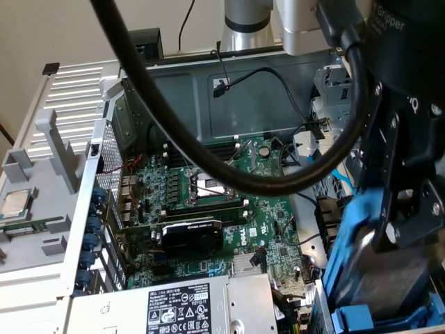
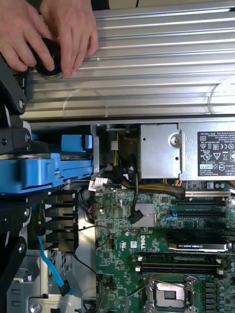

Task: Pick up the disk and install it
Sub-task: 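Insert the disk into the insertion slot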

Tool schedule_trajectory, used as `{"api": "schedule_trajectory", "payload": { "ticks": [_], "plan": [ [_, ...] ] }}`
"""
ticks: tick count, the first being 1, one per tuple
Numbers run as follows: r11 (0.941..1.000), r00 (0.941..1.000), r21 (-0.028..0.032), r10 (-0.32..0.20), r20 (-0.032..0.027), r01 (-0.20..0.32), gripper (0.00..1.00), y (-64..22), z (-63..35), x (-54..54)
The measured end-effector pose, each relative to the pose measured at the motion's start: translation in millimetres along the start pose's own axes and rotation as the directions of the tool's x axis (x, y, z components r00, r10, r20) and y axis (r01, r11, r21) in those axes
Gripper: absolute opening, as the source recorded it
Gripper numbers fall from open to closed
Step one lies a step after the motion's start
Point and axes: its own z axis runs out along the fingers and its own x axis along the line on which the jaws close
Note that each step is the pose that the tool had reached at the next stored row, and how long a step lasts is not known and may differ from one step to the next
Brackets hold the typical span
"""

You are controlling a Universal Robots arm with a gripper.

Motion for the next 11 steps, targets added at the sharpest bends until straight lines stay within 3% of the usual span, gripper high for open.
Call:
{"api": "schedule_trajectory", "payload": {
  "ticks": [4, 11],
  "plan": [
    [1.0, 1.0, 0.0006, 0.0, 0.0003, 0.0, 0.57, 0.1, 0.2, 0.0],
    [1.0, 1.0, 0.0007, 0.0, 0.0001, 0.0, 0.57, 0.1, 0.2, -0.1]
  ]
}}
